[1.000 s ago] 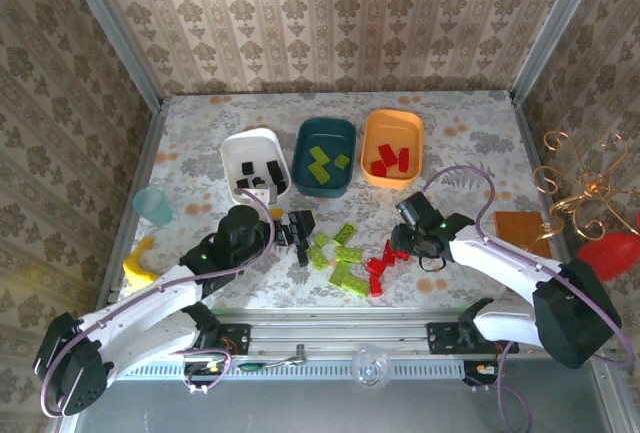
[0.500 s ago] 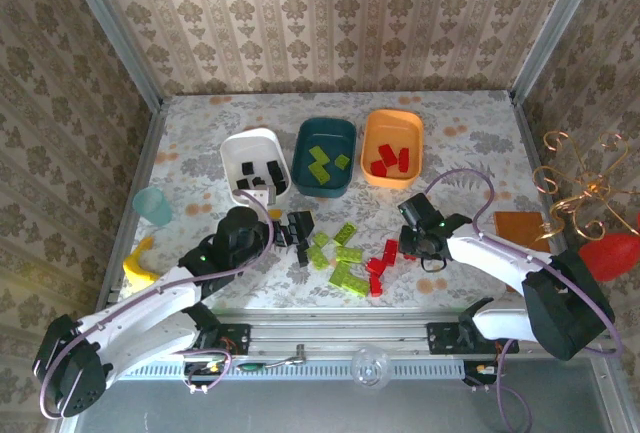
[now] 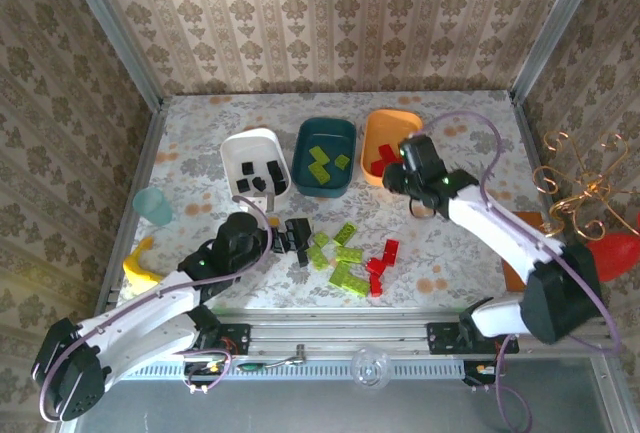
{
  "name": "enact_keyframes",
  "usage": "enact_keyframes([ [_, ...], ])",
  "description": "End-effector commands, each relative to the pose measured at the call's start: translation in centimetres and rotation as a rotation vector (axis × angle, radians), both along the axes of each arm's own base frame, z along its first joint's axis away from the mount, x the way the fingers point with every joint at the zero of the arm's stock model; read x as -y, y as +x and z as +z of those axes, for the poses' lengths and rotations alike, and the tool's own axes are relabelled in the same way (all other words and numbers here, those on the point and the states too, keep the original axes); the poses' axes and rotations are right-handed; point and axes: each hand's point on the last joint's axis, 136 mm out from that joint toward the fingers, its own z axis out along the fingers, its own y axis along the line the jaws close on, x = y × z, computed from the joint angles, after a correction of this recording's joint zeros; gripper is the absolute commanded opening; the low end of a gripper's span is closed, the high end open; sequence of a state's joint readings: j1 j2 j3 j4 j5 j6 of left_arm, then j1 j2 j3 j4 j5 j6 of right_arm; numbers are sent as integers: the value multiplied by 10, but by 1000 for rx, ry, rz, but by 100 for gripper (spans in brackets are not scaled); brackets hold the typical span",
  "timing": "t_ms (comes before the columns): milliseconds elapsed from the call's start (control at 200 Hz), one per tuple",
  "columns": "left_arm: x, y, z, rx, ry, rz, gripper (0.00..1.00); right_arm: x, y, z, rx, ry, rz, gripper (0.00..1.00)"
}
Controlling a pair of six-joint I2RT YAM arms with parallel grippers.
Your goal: Sort the legos into containers by color
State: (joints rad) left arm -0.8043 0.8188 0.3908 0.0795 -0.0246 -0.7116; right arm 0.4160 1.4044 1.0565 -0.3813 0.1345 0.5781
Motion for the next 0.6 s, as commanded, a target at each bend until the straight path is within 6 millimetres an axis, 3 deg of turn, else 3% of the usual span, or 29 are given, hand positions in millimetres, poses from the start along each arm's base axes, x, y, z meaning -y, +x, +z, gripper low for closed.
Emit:
enact_keyframes([
  [0, -8, -3, -1, -18, 3, 29, 98, 7, 44, -16, -15, -74, -36, 22],
  [105, -13, -5, -3, -28, 4, 42, 98, 10, 80, -26, -50, -79, -68, 22],
  [225, -17, -8, -6, -41, 9, 54, 98, 17, 105, -39, -93, -71, -108, 24],
  [325, -20, -10, -9, -50, 11, 59, 98, 16, 120, -47, -119, -41, -112, 35],
  [430, -21, -12, -11, -60, 21, 59, 98, 6, 128, -36, -104, -32, -78, 59],
  [595, -21, -13, -18, -82, 50, 55, 96, -3, 114, -1, -26, -34, -40, 67],
])
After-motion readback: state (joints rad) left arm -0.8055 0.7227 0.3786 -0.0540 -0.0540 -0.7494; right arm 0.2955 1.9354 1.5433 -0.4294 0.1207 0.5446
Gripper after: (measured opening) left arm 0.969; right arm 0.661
